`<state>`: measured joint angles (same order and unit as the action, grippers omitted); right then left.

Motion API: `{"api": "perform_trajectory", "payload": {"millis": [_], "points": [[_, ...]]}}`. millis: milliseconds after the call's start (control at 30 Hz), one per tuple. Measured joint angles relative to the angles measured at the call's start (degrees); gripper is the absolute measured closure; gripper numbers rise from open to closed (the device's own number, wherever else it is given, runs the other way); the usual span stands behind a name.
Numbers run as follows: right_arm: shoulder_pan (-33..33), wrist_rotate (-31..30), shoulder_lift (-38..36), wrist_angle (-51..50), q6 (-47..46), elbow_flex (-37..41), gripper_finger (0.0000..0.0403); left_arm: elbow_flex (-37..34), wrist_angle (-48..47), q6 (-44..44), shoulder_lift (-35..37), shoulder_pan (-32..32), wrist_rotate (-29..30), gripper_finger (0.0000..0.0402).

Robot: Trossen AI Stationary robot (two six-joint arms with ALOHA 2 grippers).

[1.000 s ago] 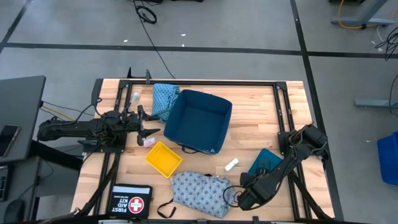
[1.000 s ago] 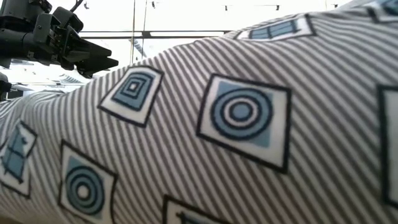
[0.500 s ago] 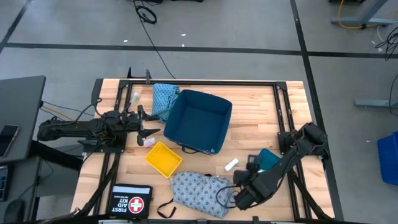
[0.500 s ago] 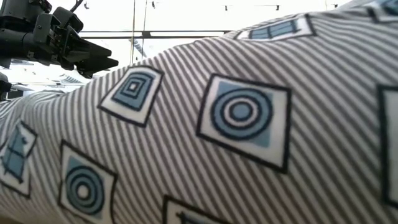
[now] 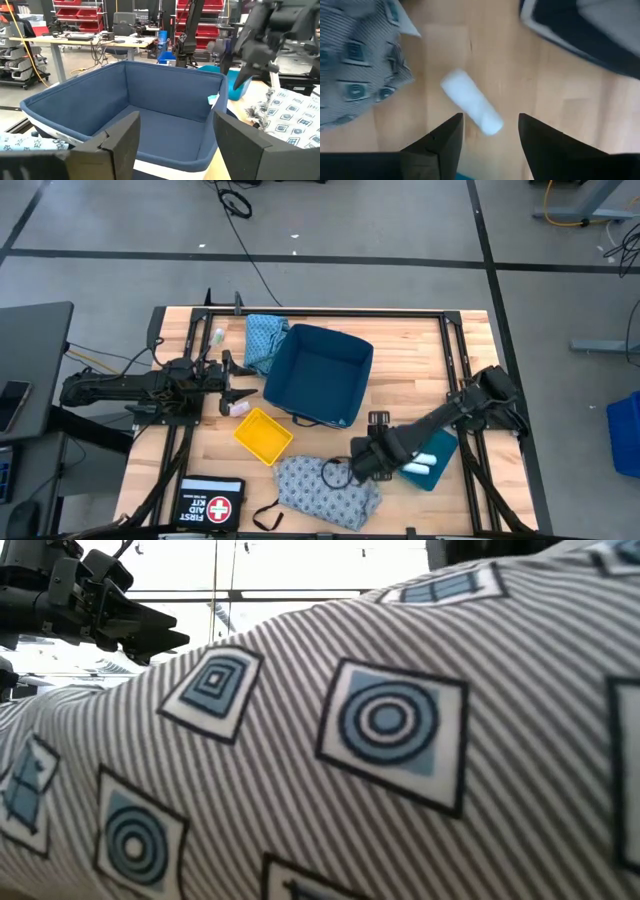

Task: Pick & place medical supplies in basket/bin
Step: Put the white bandage into the blue bin

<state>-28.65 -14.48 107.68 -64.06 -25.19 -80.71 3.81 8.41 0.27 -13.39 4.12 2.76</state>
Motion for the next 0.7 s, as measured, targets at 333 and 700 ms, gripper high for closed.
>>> {"api": "perform_trajectory", "payload": {"millis": [333, 700], "points": [[4.15, 8.99, 0.07, 12.68, 9.51, 10.17, 0.0206, -0.01, 0.15, -0.24, 0.02, -0.01, 0.02, 0.0163], [6.65, 9.59, 0.08, 16.78, 12.41, 14.73, 0.0223, 0.0, -0.02, -0.45, 0.02, 0.0, 0.15, 0.0163]]}}
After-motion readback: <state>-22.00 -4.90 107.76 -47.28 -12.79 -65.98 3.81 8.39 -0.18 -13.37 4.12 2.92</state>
